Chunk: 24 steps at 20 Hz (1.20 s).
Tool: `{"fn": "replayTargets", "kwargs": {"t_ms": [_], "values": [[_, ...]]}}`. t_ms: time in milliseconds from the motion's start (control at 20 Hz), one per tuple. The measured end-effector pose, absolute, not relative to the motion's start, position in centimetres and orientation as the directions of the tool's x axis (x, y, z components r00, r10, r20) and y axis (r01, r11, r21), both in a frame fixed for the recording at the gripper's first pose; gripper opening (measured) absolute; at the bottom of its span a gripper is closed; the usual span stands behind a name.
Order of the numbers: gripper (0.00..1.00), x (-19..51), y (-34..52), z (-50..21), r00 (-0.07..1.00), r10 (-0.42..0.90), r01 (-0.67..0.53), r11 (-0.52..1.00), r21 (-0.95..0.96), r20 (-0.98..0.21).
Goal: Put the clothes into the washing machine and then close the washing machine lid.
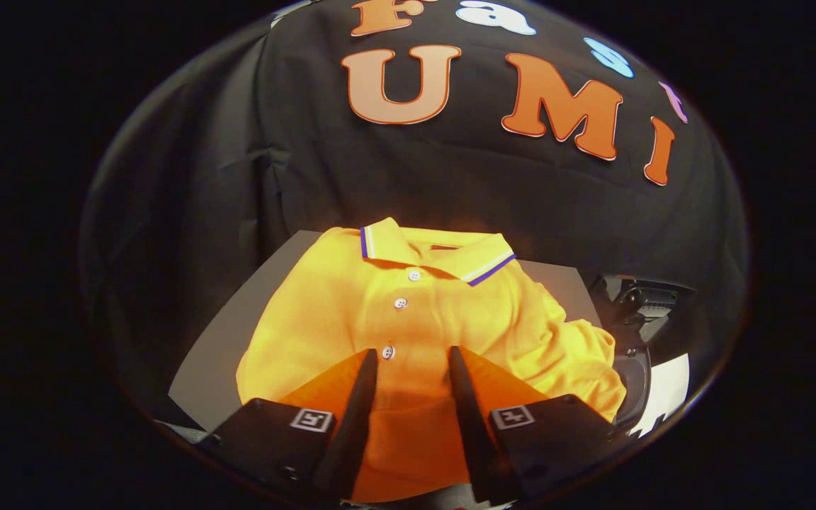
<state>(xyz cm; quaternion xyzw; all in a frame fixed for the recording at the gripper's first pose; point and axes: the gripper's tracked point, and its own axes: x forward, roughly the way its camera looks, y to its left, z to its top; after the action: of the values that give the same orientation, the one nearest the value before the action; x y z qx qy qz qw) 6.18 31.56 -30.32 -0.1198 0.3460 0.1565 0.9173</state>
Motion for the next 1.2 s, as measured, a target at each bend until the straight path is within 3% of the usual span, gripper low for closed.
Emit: {"fn": "replayTargets", "kwargs": {"t_ms": [150,400,700,750,1200], "values": [[0.44,6.2,31.2,-30.4,0.715,0.207,-0.373,0.921,-0.113,-0.668],[0.27,5.9,30.8,-30.2,0.713,0.263,-0.396,0.916,-0.065,-0.65],[0.19,5.9,30.7,-28.9,0.727,0.283,-0.382,0.924,-0.026,-0.625],[0.13,5.8,30.7,-28.8,0.729,0.281,-0.367,0.93,-0.01,-0.625],[0.13,7.1,29.1,-21.1,0.8,0.312,-0.322,0.944,0.072,-0.513]]}}
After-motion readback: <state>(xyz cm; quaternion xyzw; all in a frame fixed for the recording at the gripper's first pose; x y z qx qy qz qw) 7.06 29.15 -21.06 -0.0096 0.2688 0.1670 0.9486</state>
